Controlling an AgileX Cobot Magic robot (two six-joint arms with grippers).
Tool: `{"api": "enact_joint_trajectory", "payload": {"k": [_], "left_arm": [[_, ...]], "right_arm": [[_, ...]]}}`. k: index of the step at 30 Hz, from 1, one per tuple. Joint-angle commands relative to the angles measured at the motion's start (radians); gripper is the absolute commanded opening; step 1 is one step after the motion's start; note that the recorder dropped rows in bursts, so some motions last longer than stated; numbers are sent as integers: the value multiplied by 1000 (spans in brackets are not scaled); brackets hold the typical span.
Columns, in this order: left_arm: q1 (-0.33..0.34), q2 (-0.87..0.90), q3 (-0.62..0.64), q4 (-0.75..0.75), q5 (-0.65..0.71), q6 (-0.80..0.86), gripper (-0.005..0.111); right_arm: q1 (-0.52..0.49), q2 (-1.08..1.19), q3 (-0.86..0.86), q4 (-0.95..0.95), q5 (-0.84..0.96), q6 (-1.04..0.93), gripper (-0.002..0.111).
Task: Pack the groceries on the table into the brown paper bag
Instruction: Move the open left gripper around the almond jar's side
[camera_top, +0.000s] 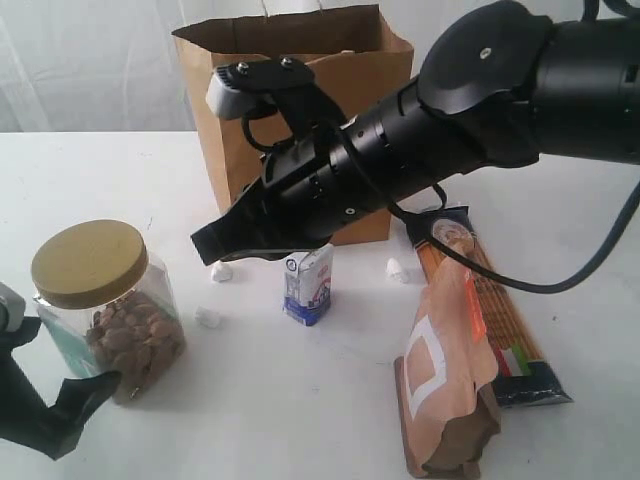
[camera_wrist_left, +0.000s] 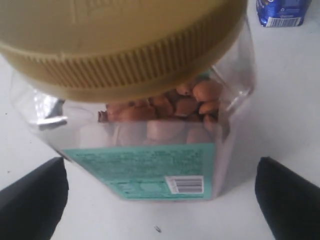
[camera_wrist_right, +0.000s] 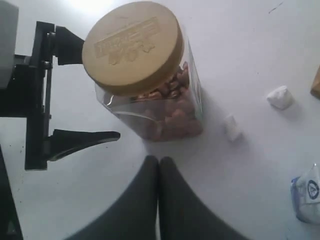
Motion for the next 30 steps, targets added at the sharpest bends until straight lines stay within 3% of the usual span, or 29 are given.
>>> {"api": "enact_joint_trajectory", "payload": {"k": [1,7,19,30], "left_arm": [[-4,70,7,-60,-41,89,105],[-4,168,-6,-119,-269,260,105],[-4,304,-125,-161,-288,258,105],[-4,335,-155,-313,-255,154,105]], "right_arm": [[-6,-9,-2,-1,8,10,0],[-6,-9,-2,-1,19,13,0],[-6,-9,-2,-1,68,38,0],[-6,-9,-2,-1,89,37,0]]}}
